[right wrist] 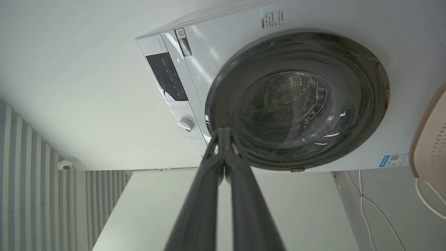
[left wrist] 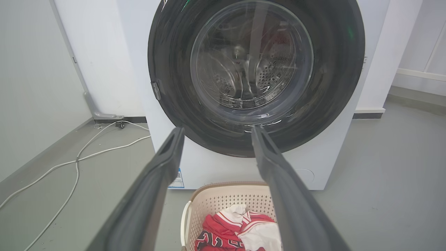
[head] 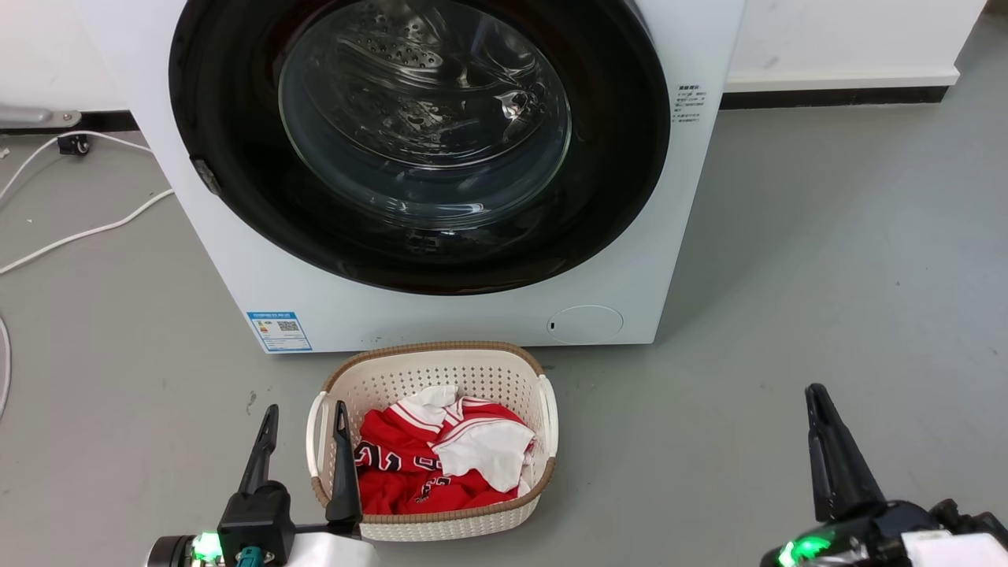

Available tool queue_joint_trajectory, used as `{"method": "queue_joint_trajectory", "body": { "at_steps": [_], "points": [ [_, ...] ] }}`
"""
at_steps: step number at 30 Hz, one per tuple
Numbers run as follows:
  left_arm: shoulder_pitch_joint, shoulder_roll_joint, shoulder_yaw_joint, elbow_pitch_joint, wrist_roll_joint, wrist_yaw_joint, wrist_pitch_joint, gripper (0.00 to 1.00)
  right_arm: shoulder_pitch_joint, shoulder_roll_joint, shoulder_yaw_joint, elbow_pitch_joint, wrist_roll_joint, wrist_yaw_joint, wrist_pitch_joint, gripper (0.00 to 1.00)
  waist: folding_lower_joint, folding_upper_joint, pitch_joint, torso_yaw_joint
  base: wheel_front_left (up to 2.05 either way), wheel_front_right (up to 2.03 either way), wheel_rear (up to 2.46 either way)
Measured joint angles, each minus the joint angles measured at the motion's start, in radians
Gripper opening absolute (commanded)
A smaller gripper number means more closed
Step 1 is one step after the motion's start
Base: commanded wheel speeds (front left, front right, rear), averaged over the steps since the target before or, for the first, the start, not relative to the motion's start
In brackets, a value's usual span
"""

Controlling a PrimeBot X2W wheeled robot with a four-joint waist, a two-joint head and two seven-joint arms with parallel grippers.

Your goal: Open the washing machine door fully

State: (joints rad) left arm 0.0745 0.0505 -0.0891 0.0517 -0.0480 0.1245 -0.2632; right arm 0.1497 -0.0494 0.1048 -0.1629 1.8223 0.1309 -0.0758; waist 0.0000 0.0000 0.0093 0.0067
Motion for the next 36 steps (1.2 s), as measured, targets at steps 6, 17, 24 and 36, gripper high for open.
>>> {"method": "queue_joint_trajectory", "body": {
  "at_steps": [6, 17, 24, 36],
  "points": [
    [0.0, 0.0, 0.001, 0.003, 0.001, 0.002, 0.0, 1.0, 0.029, -0.009, -0.059, 0.006, -0.042, 0.0, 0.132, 0.0, 0.0, 0.0, 0.001, 0.003, 0.0, 0.0, 0.0],
    [0.0, 0.0, 0.001, 0.002, 0.004, 0.007, 0.0, 1.0, 0.035, -0.003, -0.055, 0.014, -0.084, 0.0, 0.172, 0.0, 0.0, 0.0001, 0.008, 0.005, 0.0, 0.0, 0.0],
    [-0.011, 0.0, -0.002, -0.004, 0.006, 0.009, 0.0, 1.0, -0.009, -0.002, -0.087, 0.041, -0.081, 0.0, 0.18, 0.0, 0.0, 0.0, 0.04, 0.01, 0.0, 0.0, 0.0],
    [-0.131, 0.0, -0.026, -0.046, 0.01, 0.011, 0.0, 1.0, -0.402, -0.1, -0.338, 0.27, -0.045, 0.0, 0.236, 0.0, 0.0001, 0.0, 0.175, 0.038, 0.0, 0.0, 0.0]
  ]
}}
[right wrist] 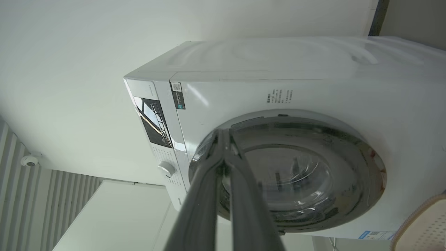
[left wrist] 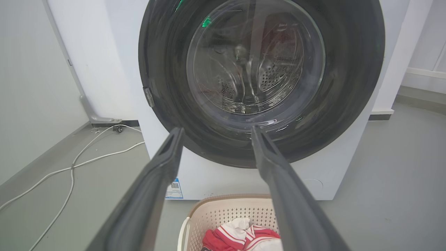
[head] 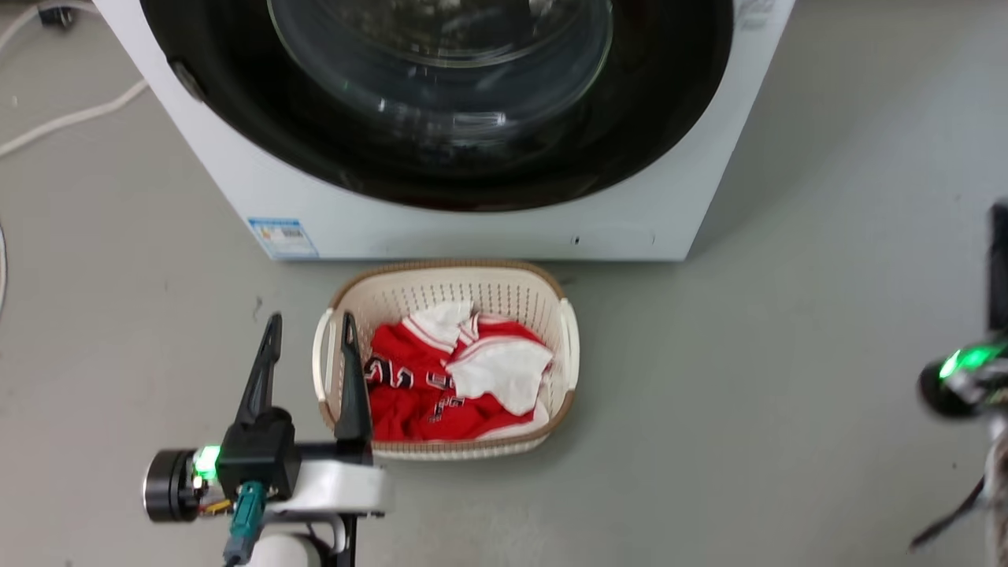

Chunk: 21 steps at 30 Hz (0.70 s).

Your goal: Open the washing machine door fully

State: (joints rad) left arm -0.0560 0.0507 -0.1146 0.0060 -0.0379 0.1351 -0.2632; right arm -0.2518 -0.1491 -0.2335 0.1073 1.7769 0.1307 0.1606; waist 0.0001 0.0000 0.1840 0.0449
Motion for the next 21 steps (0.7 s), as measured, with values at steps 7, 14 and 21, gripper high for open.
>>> {"method": "queue_joint_trajectory", "body": {
  "at_steps": [7, 14, 21],
  "points": [
    [-0.079, 0.0, -0.013, -0.037, 0.011, -0.004, 0.0, 1.0, -0.263, -0.096, -0.032, 0.121, -0.029, 0.0, 0.048, 0.0, 0.0001, 0.0, 0.116, 0.022, 0.0, 0.0, 0.0],
    [-0.15, 0.0, -0.035, -0.047, 0.007, -0.003, 0.0, 1.0, -0.516, -0.159, 0.005, 0.219, -0.067, 0.0, 0.097, 0.0, 0.0001, 0.0, 0.229, 0.055, 0.0, 0.0, 0.0],
    [-0.191, 0.0, -0.072, -0.045, -0.013, 0.01, 0.0, 1.0, -0.694, -0.206, 0.096, 0.34, -0.147, 0.0, 0.156, 0.0, 0.0001, 0.0, 0.306, 0.1, 0.0, 0.0, 0.0]
  ]
}}
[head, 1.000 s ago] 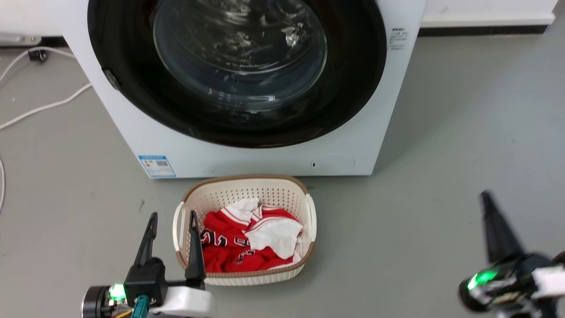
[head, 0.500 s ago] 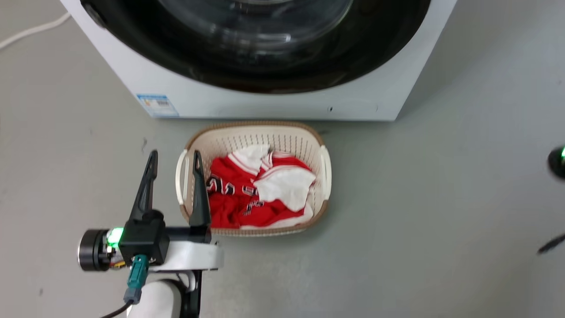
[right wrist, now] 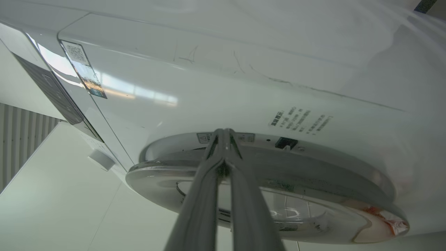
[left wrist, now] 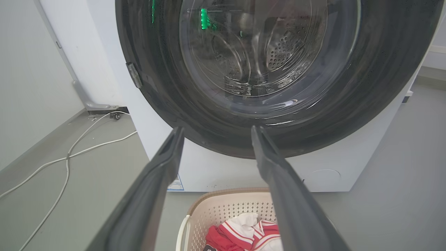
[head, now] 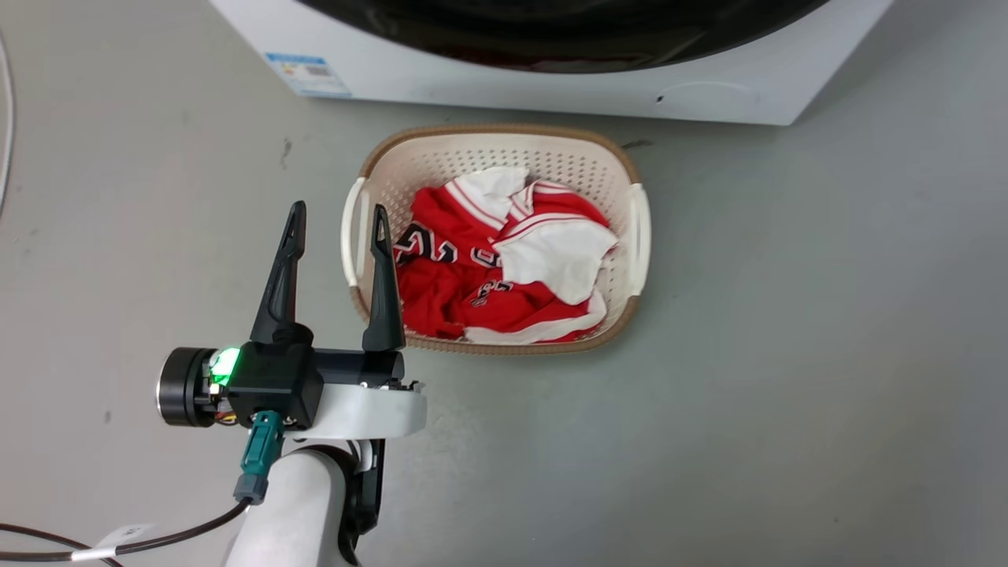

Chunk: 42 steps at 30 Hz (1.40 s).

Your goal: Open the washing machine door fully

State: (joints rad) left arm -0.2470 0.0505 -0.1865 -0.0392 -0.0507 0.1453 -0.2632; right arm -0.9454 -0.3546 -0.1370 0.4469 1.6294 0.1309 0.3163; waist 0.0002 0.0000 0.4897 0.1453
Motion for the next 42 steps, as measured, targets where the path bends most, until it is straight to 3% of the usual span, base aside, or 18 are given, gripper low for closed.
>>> {"method": "queue_joint_trajectory", "body": {
  "at_steps": [10, 19, 31, 42],
  "points": [
    [-0.025, 0.0, -0.036, 0.006, -0.031, 0.023, 0.0, 1.0, -0.18, -0.045, 0.095, 0.169, -0.098, 0.0, 0.046, 0.0, -0.0001, 0.0, 0.056, 0.075, 0.0, 0.0, 0.0],
    [-0.025, 0.0, -0.043, 0.006, -0.035, 0.039, 0.0, 1.0, -0.259, -0.054, 0.143, 0.23, -0.138, 0.0, 0.074, 0.0, -0.0001, 0.0, 0.087, 0.109, 0.0, 0.0, 0.0],
    [-0.024, 0.0, -0.028, 0.014, -0.022, 0.033, 0.0, 1.0, -0.169, -0.052, 0.169, 0.156, -0.105, 0.0, 0.178, 0.0, -0.0002, 0.0, 0.06, 0.078, 0.0, 0.0, 0.0],
    [-0.003, 0.0, 0.007, 0.027, -0.001, 0.006, 0.0, 1.0, -0.032, 0.001, 0.214, 0.058, -0.082, 0.0, 0.239, 0.0, -0.0002, 0.0, 0.01, 0.021, 0.0, 0.0, 0.0]
  ]
}}
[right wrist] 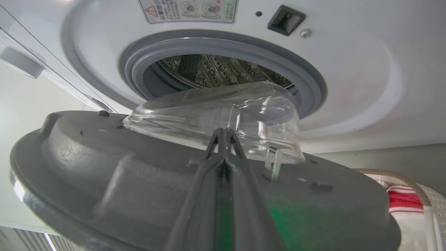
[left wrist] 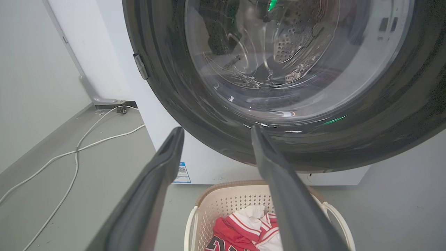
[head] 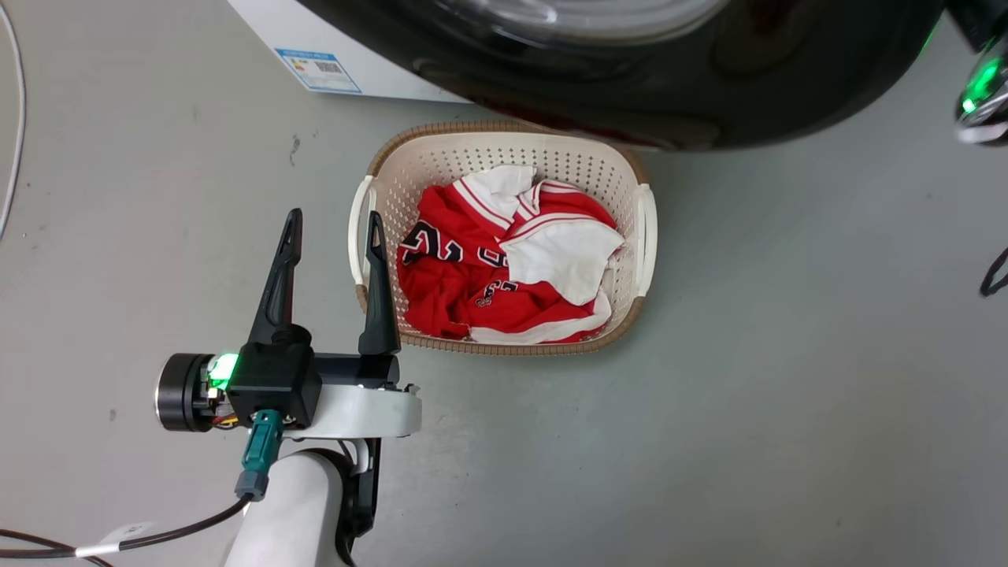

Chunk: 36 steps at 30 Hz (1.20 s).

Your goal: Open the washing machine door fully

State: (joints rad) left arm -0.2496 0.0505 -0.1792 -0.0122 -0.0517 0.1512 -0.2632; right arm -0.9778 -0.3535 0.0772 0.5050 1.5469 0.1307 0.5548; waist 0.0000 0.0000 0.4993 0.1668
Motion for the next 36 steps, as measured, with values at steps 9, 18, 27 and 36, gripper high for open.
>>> {"method": "queue_joint_trajectory", "body": {
  "at_steps": [9, 18, 27, 36],
  "points": [
    [0.029, 0.0, 0.012, 0.009, 0.005, -0.006, 0.0, 1.0, 0.154, 0.04, 0.049, -0.115, 0.022, 0.0, 0.059, 0.0, 0.0, 0.0, -0.056, -0.008, 0.0, 0.0, 0.0],
    [0.089, 0.0, 0.036, 0.014, 0.013, -0.007, 0.0, 1.0, 0.365, 0.08, 0.081, -0.299, 0.052, 0.0, 0.089, 0.0, -0.0001, 0.0, -0.137, -0.011, 0.0, 0.0, 0.0],
    [0.136, 0.0, 0.054, 0.018, 0.021, -0.016, 0.0, 1.0, 0.528, 0.133, 0.15, -0.419, 0.049, 0.0, 0.119, 0.0, -0.0002, 0.0, -0.208, -0.021, 0.0, 0.0, 0.0],
    [0.166, 0.0, 0.049, 0.022, 0.021, -0.019, 0.0, 1.0, 0.633, 0.207, 0.226, -0.433, 0.038, 0.0, 0.122, 0.0, -0.0002, 0.0, -0.266, -0.016, 0.0, 0.0, 0.0]
  ]
}}
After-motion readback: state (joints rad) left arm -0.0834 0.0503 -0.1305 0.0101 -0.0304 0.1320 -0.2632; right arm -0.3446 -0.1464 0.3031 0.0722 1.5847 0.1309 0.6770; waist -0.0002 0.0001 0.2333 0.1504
